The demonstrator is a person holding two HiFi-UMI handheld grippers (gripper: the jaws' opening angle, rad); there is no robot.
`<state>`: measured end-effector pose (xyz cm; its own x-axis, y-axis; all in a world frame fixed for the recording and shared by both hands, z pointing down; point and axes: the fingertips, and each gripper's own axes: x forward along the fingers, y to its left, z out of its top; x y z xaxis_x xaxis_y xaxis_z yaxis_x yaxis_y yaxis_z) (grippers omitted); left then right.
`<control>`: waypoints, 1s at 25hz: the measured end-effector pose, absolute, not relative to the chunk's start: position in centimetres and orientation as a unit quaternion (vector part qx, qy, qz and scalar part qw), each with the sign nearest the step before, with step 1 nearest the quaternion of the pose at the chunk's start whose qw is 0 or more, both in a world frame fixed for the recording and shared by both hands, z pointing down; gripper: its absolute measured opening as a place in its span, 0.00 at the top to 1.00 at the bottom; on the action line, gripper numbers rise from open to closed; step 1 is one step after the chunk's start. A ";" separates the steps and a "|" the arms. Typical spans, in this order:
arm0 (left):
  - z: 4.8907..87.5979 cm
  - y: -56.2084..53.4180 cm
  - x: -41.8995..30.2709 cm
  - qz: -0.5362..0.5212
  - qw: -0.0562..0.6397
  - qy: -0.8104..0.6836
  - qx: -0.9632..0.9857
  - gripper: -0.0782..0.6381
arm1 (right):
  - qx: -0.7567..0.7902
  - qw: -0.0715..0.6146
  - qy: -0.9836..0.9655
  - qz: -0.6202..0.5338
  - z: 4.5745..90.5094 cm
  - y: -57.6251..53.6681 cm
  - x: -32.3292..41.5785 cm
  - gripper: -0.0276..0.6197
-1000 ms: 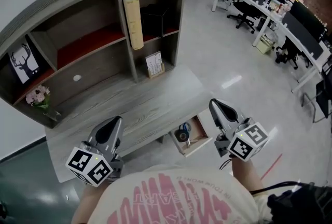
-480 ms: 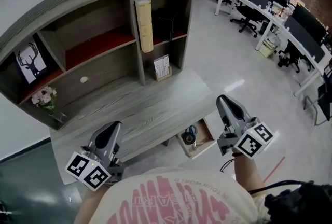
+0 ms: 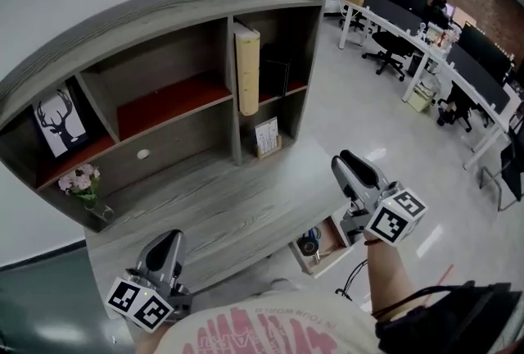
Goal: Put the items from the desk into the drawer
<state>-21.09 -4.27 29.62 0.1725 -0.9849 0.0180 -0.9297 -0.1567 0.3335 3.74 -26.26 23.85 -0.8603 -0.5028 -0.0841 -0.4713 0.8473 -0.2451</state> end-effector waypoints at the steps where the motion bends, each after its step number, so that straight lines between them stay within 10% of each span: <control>1: 30.0 -3.9 -21.6 -0.103 0.140 -0.641 0.747 0.86 | -0.251 0.069 0.960 -0.106 23.7 -26.9 3.0 0.78; 25: 29.6 0.6 -29.4 -0.091 0.142 -0.823 0.543 0.86 | -0.164 0.004 0.986 -0.030 20.9 -49.2 -12.9 0.17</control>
